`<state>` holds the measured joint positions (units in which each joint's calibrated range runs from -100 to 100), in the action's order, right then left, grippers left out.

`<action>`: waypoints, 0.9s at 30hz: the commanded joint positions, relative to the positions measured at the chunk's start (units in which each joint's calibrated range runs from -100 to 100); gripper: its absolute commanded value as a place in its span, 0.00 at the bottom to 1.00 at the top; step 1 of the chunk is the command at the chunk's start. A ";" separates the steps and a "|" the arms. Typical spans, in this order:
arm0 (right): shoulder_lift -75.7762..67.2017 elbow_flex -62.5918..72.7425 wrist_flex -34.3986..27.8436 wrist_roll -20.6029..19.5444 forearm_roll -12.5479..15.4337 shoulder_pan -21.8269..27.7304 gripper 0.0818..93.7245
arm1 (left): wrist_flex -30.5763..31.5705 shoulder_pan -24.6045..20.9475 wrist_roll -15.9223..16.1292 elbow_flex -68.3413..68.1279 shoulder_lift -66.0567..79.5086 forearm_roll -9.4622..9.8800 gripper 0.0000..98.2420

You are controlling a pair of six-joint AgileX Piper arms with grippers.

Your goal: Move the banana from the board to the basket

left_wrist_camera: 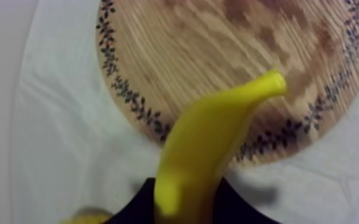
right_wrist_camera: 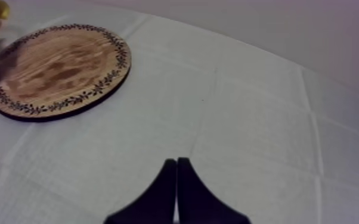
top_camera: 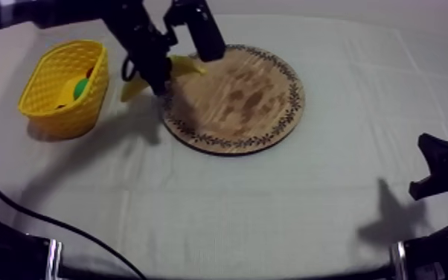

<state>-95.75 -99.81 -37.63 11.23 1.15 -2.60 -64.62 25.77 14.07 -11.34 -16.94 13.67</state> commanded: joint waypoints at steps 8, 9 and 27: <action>0.00 0.03 -0.04 0.01 0.00 0.00 0.00 | -9.01 -2.57 -2.99 -6.07 20.48 -2.21 0.30; 0.00 0.03 -0.04 0.01 0.00 0.00 0.00 | -9.63 -3.10 -3.38 -6.17 21.91 -2.58 0.30; 0.00 0.03 -0.04 -0.02 0.00 0.00 0.00 | -18.86 -14.32 -11.04 -0.40 25.41 -2.91 0.34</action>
<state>-95.75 -99.81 -37.63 11.23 1.15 -2.60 -83.59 12.59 3.47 -12.28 8.81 10.72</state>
